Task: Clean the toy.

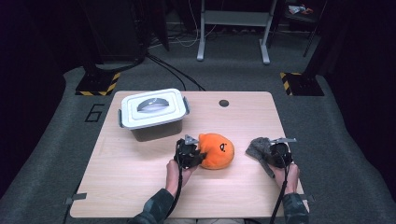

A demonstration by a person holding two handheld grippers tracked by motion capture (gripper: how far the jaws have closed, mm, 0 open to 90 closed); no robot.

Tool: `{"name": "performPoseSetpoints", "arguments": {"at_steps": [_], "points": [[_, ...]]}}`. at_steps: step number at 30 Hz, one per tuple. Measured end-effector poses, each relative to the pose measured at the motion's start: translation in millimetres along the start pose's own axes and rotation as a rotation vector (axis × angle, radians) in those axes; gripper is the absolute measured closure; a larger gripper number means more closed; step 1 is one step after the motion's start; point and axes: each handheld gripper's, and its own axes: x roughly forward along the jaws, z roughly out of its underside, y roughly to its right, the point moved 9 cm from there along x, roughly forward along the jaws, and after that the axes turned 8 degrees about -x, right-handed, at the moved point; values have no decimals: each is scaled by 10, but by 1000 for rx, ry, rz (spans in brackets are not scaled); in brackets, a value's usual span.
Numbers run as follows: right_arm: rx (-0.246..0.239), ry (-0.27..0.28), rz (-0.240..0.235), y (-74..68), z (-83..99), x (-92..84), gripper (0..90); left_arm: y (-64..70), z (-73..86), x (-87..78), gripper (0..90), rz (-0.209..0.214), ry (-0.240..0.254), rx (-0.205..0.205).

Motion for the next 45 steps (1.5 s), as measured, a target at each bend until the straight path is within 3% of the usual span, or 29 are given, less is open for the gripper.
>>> {"name": "performPoseSetpoints", "arguments": {"at_steps": [4, 12, 19, 30, 40, 45], "points": [[17, 14, -5, 7, -4, -43, 761, 6, -5, 3, 719, 6, 5, -6], [1, 90, -42, -9, -154, -264, 761, -1, -18, -8, 714, 19, 3, 4], [-15, 139, -90, -137, -337, -476, 760, 10, -35, -12, 712, 27, -2, 14], [-94, 191, -166, -463, -631, -734, 757, 30, -60, -12, 713, 5, -10, 25], [-166, 225, -238, -876, -938, -784, 756, 71, -99, -19, 712, -10, -25, 35], [-216, 224, -250, -1066, -1053, -762, 751, 76, -113, -15, 709, -19, -21, 40]]}}
